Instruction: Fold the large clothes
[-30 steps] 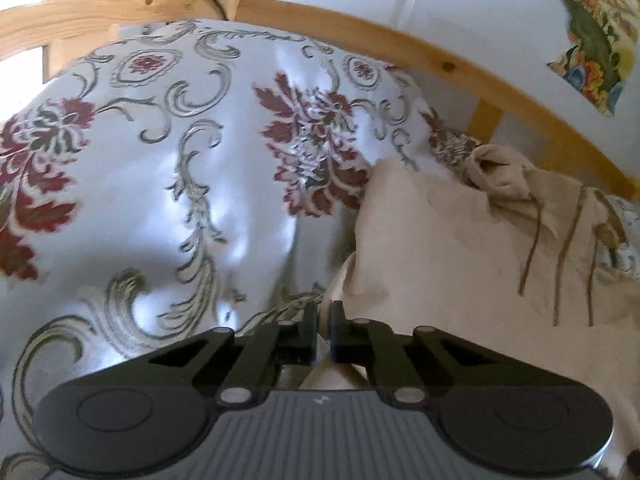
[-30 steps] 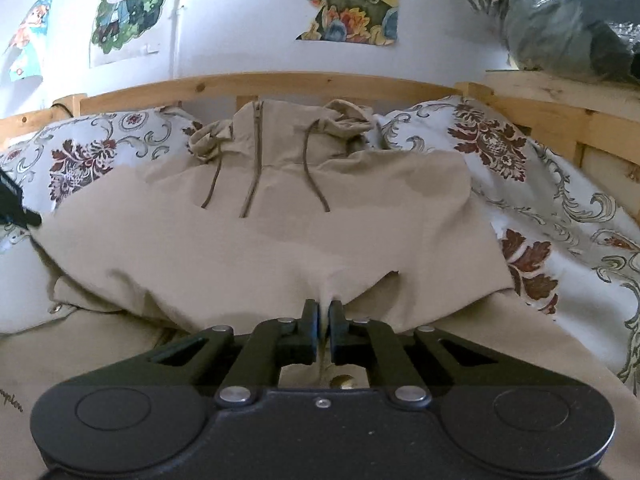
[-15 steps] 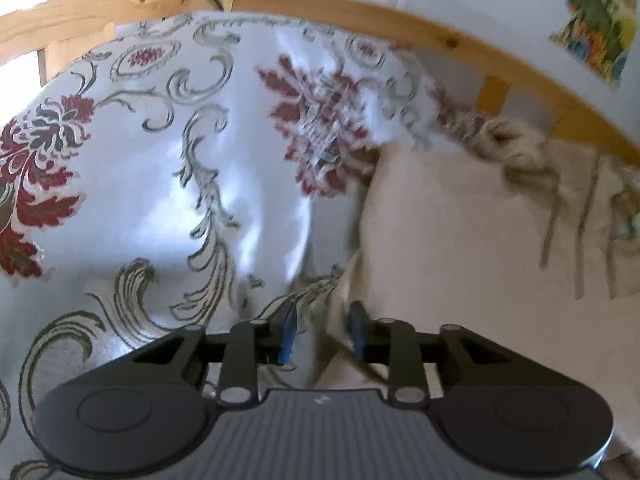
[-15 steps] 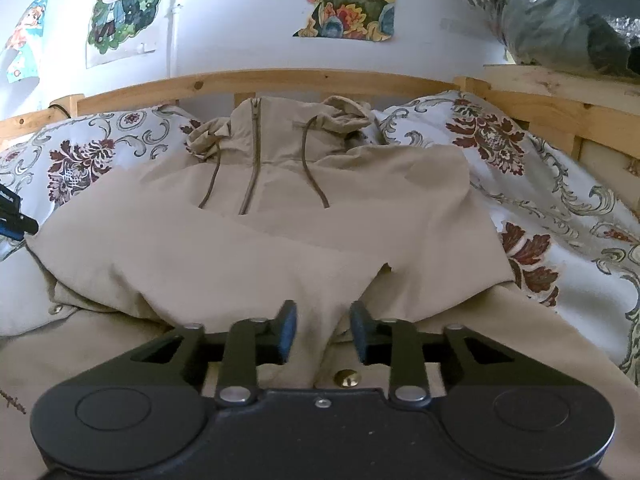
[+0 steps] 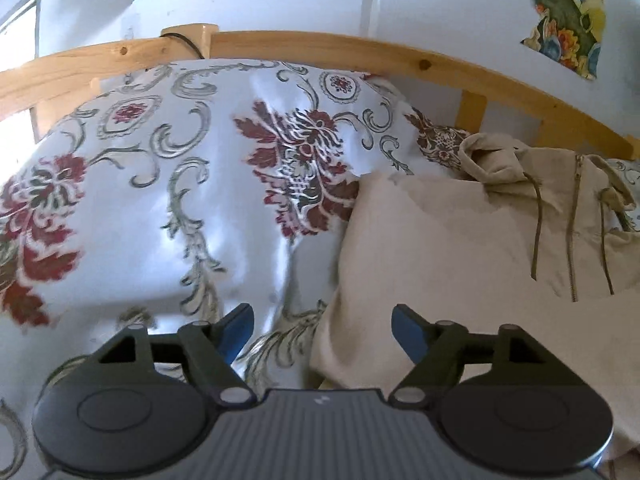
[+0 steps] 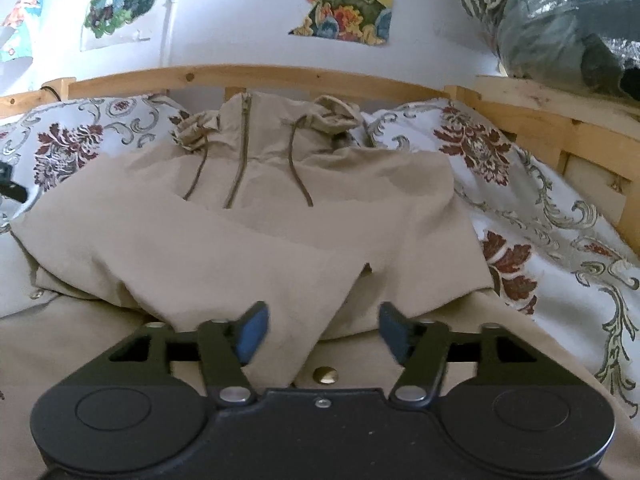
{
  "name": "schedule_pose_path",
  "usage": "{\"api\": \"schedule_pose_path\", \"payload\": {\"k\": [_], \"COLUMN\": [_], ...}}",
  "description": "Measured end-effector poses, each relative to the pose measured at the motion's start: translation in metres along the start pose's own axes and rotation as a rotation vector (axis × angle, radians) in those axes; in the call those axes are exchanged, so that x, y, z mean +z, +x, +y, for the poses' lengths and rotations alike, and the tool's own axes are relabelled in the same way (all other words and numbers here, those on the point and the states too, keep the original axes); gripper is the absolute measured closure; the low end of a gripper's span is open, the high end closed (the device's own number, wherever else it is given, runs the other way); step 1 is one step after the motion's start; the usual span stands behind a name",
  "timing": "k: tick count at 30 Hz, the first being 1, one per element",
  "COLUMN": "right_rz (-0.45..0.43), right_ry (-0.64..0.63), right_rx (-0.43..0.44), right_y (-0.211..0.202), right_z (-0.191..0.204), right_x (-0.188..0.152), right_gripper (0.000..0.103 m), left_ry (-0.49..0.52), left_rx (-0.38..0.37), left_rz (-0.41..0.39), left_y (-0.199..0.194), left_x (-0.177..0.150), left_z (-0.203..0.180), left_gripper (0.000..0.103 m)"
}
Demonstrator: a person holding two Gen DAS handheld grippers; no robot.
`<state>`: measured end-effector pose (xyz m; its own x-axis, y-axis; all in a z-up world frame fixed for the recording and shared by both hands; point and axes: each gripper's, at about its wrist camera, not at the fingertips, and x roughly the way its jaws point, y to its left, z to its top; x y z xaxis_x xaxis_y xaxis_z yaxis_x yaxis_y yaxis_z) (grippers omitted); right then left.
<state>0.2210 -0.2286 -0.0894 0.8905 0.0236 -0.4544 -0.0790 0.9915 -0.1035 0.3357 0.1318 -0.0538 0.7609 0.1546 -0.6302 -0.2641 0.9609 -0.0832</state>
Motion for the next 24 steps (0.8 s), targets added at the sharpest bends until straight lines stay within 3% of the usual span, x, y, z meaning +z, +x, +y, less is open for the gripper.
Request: {"api": "schedule_pose_path", "payload": {"k": [4, 10, 13, 16, 19, 24], "right_rz": [0.009, 0.023, 0.009, -0.024, -0.049, -0.027], "right_ry": [-0.005, 0.006, -0.006, -0.037, -0.067, -0.165], "right_rx": [0.004, 0.011, 0.004, 0.007, 0.027, 0.142], "right_y": [0.003, 0.007, 0.003, -0.006, -0.019, -0.047], "right_z": [0.001, -0.003, -0.004, -0.004, -0.005, -0.001], "right_x": [-0.002, -0.003, 0.000, 0.005, 0.012, 0.025], "right_gripper": [0.028, 0.021, 0.016, 0.004, 0.002, 0.001], "left_ry": [0.079, 0.077, 0.068, 0.080, 0.153, 0.301], "left_rx": [0.122, 0.144, 0.096, 0.017, -0.070, -0.210], "left_rz": [0.100, 0.114, 0.090, 0.031, -0.013, -0.022], "left_y": [0.034, 0.040, 0.017, -0.022, -0.062, -0.119], "left_x": [0.001, -0.003, -0.007, -0.020, -0.039, -0.078], "left_z": [-0.016, -0.020, -0.016, -0.013, -0.010, -0.010], "left_gripper": [0.020, 0.017, 0.012, 0.002, 0.001, 0.001]}}
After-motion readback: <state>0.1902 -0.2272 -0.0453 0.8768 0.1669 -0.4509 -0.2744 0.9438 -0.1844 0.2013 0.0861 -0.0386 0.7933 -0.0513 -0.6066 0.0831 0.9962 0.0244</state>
